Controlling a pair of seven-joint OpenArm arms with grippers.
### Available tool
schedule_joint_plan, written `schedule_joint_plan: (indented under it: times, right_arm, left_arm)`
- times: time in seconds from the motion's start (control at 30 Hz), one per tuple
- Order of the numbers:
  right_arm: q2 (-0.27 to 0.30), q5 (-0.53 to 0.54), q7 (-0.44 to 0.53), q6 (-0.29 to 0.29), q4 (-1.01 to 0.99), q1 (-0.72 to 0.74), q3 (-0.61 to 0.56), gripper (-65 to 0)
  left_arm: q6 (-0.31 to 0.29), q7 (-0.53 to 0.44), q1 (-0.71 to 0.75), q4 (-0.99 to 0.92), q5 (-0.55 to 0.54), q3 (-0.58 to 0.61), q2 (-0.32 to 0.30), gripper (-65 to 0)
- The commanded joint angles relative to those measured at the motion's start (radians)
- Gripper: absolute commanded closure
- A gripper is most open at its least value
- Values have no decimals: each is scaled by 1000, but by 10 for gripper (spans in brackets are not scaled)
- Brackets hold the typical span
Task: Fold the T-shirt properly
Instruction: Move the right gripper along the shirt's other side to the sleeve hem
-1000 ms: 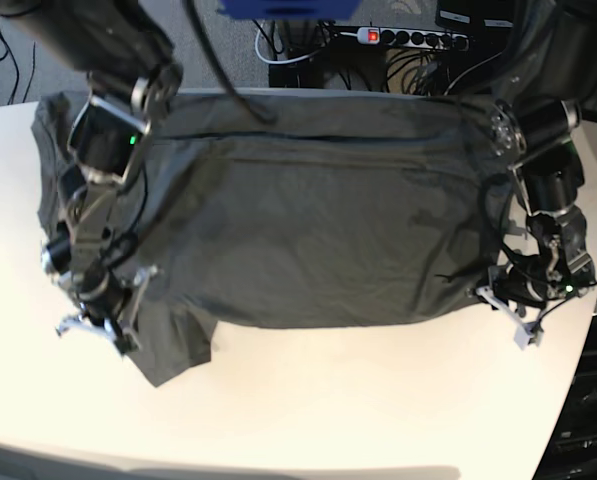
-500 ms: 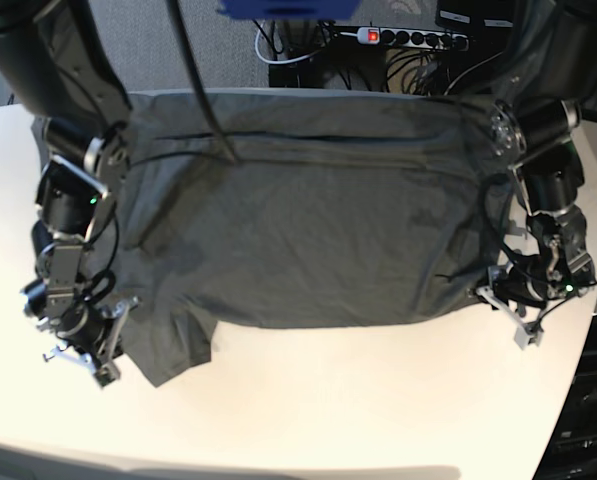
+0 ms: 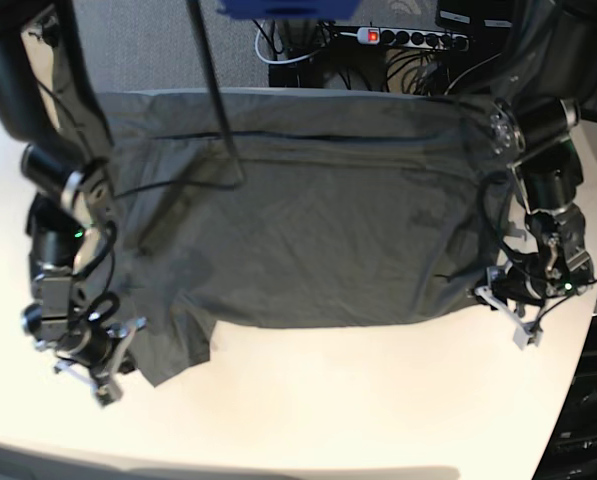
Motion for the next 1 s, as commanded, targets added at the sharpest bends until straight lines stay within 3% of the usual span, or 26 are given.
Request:
schedule_joint_plan:
  times: [0.0,0.5,0.97]
  right_arm:
    - [27,18,15,-6,-4,39,-1,-10]
    - [47,24,87,-6,-35,45,1,-12]
    - [40,26,90,-6,-27,-7,4,-7]
  left_arm:
    - [2,11,-13,10,11,0,-9,-82]
    - [2,9,-8,11,11,0,-5,-82]
    - [2,9,-8,11,11,0,-5,-82]
